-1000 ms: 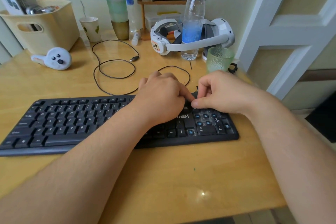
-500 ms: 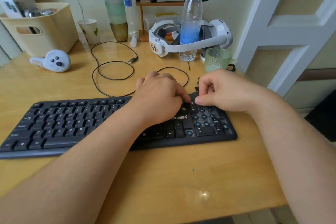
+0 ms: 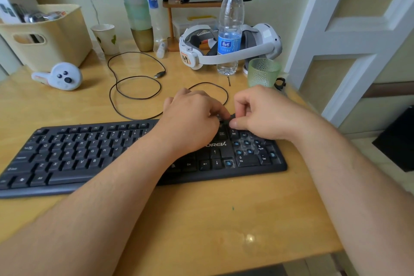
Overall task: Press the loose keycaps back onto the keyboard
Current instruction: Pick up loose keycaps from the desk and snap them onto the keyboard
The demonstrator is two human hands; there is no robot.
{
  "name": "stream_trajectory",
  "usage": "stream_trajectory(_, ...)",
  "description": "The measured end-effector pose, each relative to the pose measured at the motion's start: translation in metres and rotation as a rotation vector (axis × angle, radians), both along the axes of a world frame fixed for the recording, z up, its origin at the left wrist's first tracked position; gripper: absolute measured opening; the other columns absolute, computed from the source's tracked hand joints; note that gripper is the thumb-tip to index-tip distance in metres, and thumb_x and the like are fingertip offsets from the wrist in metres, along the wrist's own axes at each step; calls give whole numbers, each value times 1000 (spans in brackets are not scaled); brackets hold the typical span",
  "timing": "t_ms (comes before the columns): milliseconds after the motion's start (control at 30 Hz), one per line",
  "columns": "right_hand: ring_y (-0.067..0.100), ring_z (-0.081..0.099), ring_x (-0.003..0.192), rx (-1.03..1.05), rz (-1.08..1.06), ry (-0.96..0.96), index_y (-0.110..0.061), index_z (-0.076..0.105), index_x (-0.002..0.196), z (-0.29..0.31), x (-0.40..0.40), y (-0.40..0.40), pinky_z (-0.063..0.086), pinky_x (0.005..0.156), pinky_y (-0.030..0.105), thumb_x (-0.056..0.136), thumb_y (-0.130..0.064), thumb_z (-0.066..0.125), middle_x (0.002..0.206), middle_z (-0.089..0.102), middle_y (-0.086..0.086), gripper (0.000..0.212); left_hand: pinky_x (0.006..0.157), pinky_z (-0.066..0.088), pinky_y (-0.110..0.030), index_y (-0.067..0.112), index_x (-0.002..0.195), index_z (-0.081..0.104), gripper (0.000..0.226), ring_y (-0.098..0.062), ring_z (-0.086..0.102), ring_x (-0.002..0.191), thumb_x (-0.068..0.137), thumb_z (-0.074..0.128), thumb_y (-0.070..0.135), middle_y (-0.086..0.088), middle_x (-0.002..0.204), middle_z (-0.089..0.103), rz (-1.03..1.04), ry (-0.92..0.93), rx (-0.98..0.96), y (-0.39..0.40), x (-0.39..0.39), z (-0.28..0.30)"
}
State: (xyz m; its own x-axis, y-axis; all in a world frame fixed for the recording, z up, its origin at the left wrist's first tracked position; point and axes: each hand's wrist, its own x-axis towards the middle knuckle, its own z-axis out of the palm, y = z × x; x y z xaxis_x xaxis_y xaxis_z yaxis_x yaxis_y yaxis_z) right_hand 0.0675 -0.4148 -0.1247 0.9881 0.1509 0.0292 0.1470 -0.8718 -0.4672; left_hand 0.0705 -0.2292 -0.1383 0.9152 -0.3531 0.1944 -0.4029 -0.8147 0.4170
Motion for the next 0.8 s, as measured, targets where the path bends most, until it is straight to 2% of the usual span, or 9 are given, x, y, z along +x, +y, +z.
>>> stream_trajectory(133, 6, 52, 58, 33, -13, -28, -22, 65, 72, 3, -1, -8, 41, 58, 27, 80, -38, 86, 64, 59, -9, 27, 104, 34, -44, 50, 99, 69, 40, -20, 42, 115, 88, 52, 15, 18, 110, 61, 14, 0, -39, 1, 2, 0)
stream_trajectory(433, 9, 52, 61, -37, 4, -18, -20, 62, 72, -3, 0, 1, 36, 56, 27, 84, -31, 83, 66, 56, -10, 27, 103, 35, -45, 49, 103, 69, 41, -21, 43, 116, 88, 52, 16, 17, 110, 64, 6, 4, -22, -2, 0, -3)
stream_trajectory(600, 5, 52, 55, 97, 99, -23, -28, 70, 80, -1, 2, -16, 47, 63, 31, 83, -30, 85, 65, 64, -3, 15, 104, 36, -47, 48, 104, 70, 42, -20, 43, 113, 87, 51, 15, 17, 109, 64, 14, 6, -37, 1, 2, -2)
stream_trajectory(700, 0, 53, 55, 66, 177, 25, -34, 75, 86, 1, 0, -16, 46, 61, 26, 77, -35, 89, 72, 68, -9, 16, 104, 36, -46, 49, 103, 69, 42, -20, 43, 114, 87, 51, 15, 16, 110, 65, 13, 0, -39, 1, 2, -2)
stream_trajectory(800, -1, 59, 66, -33, 211, 5, -41, 76, 87, 1, -1, -11, 50, 64, 26, 71, -42, 92, 80, 69, -20, 23, 103, 36, -46, 47, 106, 69, 42, -22, 44, 118, 87, 50, 16, 15, 114, 65, -3, -6, -15, -1, 1, -3)
